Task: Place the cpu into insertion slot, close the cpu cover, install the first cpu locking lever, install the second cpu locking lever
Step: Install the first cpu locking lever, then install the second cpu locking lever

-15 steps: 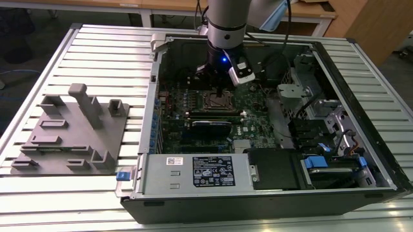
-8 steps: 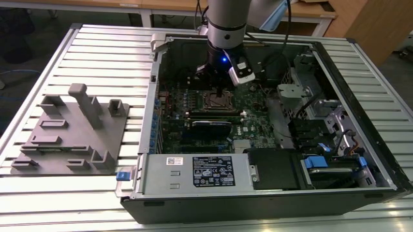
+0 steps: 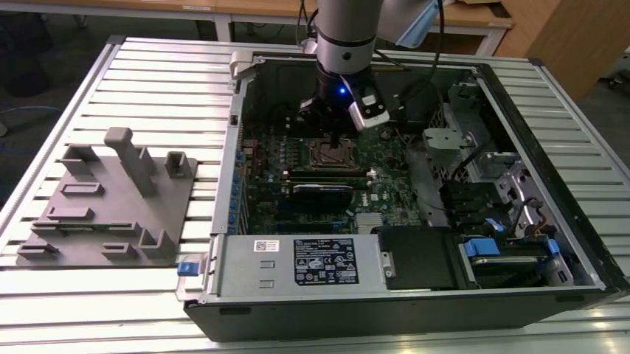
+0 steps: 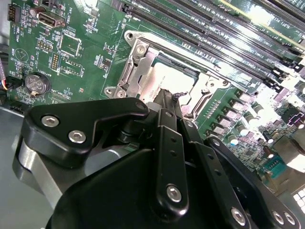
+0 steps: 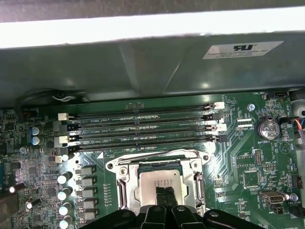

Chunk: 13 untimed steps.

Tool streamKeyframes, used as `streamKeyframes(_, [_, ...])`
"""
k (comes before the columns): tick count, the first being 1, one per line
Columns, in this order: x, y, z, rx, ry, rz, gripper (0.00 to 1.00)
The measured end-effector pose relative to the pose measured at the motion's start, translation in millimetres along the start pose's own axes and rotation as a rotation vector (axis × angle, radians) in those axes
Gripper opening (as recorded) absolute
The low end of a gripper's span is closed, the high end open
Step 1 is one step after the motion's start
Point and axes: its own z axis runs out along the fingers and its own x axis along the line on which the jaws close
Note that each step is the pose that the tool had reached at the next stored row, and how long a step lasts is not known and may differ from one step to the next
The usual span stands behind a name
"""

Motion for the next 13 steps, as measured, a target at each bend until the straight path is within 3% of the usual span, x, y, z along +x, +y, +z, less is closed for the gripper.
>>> streamKeyframes(13, [-0.1, 0.1, -3.0, -0.0005, 0.0004, -0.009, 0.1])
